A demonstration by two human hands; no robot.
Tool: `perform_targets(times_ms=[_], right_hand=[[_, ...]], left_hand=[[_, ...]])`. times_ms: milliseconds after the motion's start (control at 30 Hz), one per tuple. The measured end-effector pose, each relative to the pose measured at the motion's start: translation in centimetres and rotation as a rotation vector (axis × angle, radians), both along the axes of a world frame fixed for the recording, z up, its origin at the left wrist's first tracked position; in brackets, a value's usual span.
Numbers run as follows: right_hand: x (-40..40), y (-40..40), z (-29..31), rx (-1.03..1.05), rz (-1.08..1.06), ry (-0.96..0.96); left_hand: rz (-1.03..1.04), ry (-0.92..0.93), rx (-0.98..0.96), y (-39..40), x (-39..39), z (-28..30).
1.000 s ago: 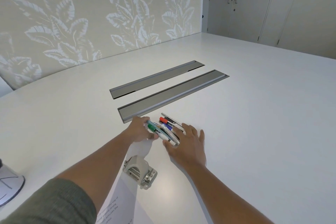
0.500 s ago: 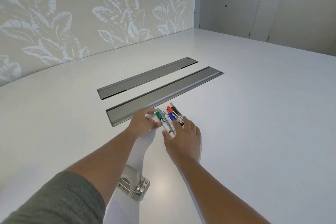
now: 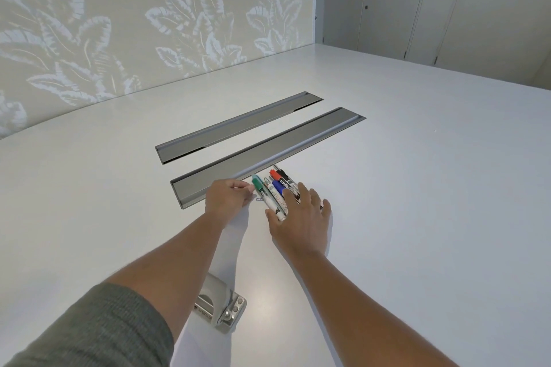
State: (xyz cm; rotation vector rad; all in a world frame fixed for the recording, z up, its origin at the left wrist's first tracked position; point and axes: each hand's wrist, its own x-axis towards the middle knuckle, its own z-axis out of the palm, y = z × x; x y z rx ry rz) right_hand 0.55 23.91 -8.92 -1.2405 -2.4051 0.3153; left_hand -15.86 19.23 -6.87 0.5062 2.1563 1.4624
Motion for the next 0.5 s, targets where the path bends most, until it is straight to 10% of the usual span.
perform_targets(times_ms=[500], right_hand=[[0.6,-0.8,-0.1,0.036,-0.018,-0.015]], left_hand=[[0.022,0.002,-0.048,-4.3,1.3,1.3]])
